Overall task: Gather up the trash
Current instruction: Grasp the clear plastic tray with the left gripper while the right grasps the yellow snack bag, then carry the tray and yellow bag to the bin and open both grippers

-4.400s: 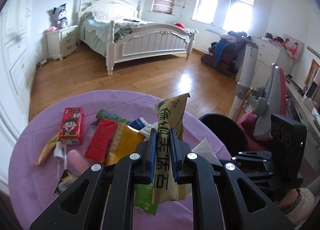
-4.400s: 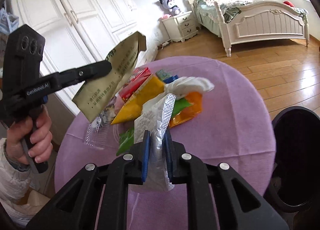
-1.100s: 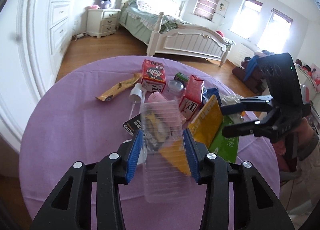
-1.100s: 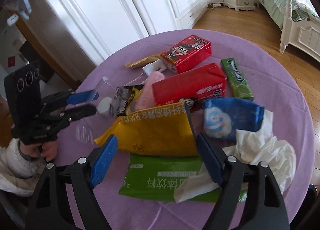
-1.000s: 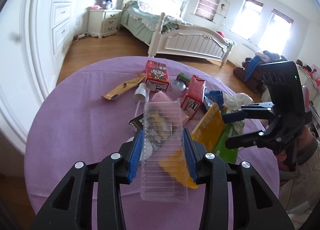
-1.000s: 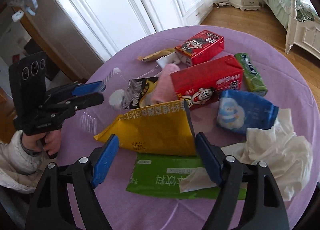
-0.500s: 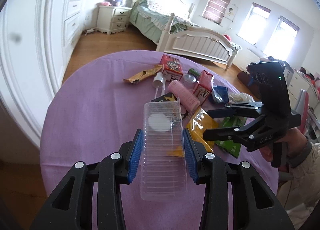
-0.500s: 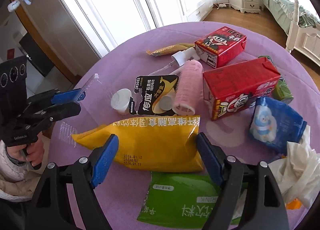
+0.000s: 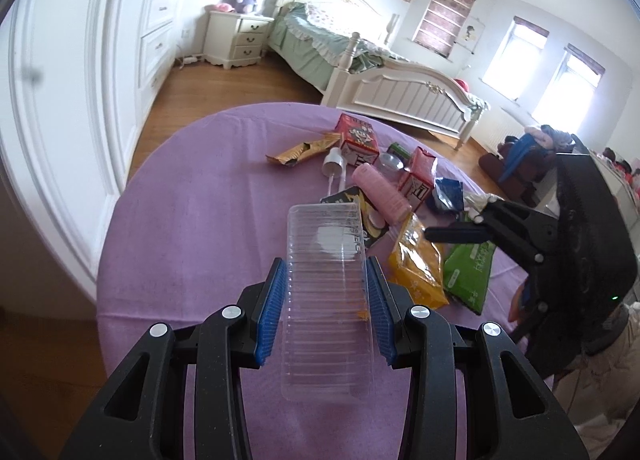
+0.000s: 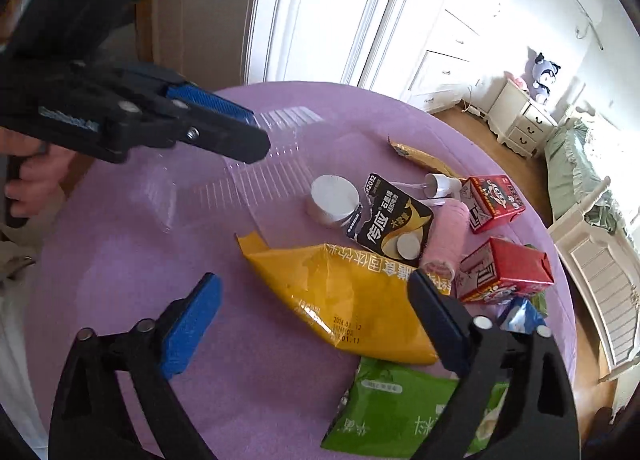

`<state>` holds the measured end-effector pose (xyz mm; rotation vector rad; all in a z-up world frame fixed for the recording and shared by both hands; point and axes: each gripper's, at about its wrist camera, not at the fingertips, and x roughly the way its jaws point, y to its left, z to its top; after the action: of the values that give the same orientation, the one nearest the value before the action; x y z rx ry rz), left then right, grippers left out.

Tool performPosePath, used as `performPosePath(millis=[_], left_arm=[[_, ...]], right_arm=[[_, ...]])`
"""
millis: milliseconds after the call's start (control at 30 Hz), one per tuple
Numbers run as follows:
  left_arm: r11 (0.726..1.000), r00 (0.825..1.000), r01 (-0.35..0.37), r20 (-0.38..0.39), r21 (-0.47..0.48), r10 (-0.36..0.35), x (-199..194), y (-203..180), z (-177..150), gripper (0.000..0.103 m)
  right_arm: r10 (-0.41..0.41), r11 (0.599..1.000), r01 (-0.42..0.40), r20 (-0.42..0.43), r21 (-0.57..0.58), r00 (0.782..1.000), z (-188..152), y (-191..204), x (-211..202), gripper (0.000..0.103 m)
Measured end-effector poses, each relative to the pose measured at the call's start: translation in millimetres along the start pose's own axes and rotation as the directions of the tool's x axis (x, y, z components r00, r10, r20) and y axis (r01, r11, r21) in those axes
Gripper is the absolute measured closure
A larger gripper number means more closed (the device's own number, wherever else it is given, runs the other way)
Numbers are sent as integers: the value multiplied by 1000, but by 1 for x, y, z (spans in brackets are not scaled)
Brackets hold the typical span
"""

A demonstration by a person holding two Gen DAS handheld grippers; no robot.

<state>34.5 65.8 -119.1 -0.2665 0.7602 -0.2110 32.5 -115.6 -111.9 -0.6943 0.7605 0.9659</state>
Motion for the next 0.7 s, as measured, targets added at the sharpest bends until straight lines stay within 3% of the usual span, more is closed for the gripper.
performPosePath(millis=[33, 167, 233, 367, 500, 700], left_arm=[[1000, 1000, -4, 5, -2, 4, -2, 1, 0, 63], [1000, 1000, -17, 17, -13, 17, -11, 7, 1, 63], [1000, 1000, -18, 23, -22, 19, -14, 9, 2, 63], [1000, 999, -19, 44, -17, 20, -19, 7, 7, 63], [1000, 998, -1, 62, -5, 1, -23, -5, 17, 63], [996, 996, 57, 66, 75, -62, -13, -53, 38, 63]], right_arm=[[0, 1000, 1, -17, 27, 1000, 1, -4, 3, 45], [-18, 998, 19, -11, 53, 1000, 8, -8, -2, 67], [5, 998, -6, 10, 68, 1000, 9, -11, -5, 72], [70, 977, -89, 103, 193, 992, 9, -39, -19, 76], [102, 923, -173, 214, 344, 971, -1, -65, -44, 76], [6, 802, -227, 373, 553, 928, -39, -103, -95, 76]])
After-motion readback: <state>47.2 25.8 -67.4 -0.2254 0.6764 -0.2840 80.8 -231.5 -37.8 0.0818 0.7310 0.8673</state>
